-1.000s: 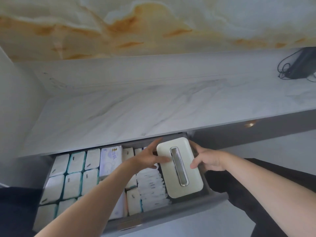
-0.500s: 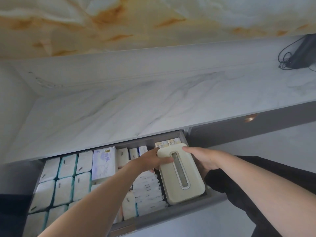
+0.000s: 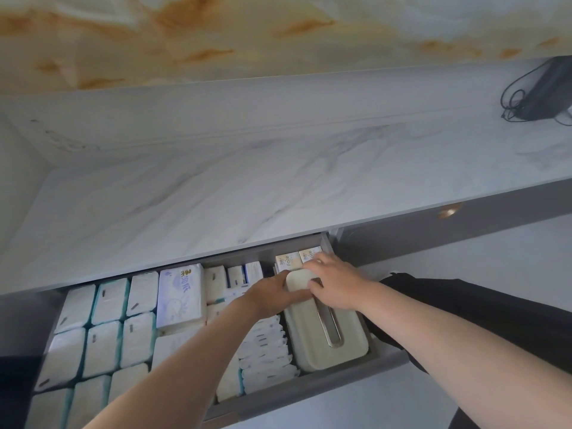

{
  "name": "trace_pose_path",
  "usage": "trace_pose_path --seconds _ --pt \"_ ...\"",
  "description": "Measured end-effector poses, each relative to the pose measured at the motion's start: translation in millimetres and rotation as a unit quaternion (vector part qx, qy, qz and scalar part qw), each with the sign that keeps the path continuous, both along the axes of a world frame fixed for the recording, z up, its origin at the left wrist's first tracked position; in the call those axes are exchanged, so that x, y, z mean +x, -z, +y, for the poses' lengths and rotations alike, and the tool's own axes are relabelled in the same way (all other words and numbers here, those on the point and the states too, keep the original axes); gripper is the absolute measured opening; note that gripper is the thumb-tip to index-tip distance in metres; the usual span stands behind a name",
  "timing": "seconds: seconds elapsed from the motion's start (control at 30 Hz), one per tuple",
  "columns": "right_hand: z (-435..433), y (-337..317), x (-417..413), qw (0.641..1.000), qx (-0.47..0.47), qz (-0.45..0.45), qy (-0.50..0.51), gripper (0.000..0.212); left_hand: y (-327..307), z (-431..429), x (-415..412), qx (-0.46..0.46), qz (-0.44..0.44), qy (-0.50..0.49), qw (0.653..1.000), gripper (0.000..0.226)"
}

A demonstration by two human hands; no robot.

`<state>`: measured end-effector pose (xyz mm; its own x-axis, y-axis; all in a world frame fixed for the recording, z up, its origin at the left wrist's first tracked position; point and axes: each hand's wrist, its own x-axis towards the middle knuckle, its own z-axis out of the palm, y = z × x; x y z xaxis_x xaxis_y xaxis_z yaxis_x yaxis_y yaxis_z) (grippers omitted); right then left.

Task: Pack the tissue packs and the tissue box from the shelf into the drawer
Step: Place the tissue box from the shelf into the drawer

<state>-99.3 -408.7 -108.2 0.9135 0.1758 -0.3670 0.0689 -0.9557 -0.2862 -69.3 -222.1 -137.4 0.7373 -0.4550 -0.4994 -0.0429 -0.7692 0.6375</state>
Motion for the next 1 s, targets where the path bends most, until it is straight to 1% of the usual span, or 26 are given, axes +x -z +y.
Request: trace_pose_path --seconds 0.07,0.17,0.23,0.3,0.37,0.47,0.57,0.63,0.73,0.8,0.87,0.93,0.97,1.0 --pt "0.7 4.2 1.5 0.999 0.031 0.020 0.008 0.045 4.9 -1.0 -3.0 0.010 -0.061 0.012 0.998 0.077" --pt "3.5 6.1 3.9 0.999 0.028 0.021 0.005 0.046 11.2 -0.4 -7.6 0.046 -0.186 0.031 0.981 0.076" --pt "6.0 6.6 4.5 1.000 0.013 0.024 -0.002 0.051 16.2 1.3 -10.2 0.011 -0.241 0.025 0.970 0.074" --pt "9.4 8.1 5.4 1.000 -0.009 0.022 -0.017 0.055 17.3 1.7 -13.8 -0.049 -0.263 0.037 0.963 0.069" --pt "11.9 8.7 7.1 0.999 -0.026 0.025 -0.028 0.058 14.5 1.4 -17.7 -0.075 -0.233 0.056 0.968 0.070" --pt "12.2 8.2 8.9 0.998 -0.029 0.046 -0.032 0.062 10.8 5.3 -19.2 -0.053 -0.171 0.067 0.982 0.076" --pt "8.8 7.2 7.7 0.997 -0.019 0.076 -0.026 0.070 8.1 10.2 -16.5 -0.063 -0.113 0.052 0.990 0.064" --pt "8.8 8.0 6.4 0.996 -0.013 0.091 -0.017 0.077 4.8 13.1 -10.5 -0.076 -0.109 0.012 0.991 0.055" --pt "11.0 9.9 6.9 0.996 -0.019 0.091 -0.010 0.082 0.2 17.6 5.1 -0.051 -0.121 -0.031 0.991 0.051" --pt "11.9 8.0 10.2 0.995 -0.022 0.097 -0.009 0.077 -6.0 17.0 11.4 -0.053 -0.092 -0.025 0.994 0.049" --pt "10.9 2.7 18.5 0.995 -0.012 0.102 0.004 0.062 -11.3 12.8 13.3 -0.040 -0.072 0.010 0.997 0.051" --pt "8.7 -3.2 30.3 0.994 0.018 0.096 0.040 0.043 -10.9 8.9 15.1 -0.021 -0.056 0.020 0.998 0.051" --pt "7.8 -4.5 36.2 0.993 0.036 0.097 0.060 0.037 -8.3 8.3 17.1 -0.016 -0.051 0.014 0.998 0.051" --pt "7.2 -4.3 41.2 0.991 0.047 0.103 0.074 0.036 -5.0 9.3 20.2 -0.012 -0.052 0.003 0.999 0.050"
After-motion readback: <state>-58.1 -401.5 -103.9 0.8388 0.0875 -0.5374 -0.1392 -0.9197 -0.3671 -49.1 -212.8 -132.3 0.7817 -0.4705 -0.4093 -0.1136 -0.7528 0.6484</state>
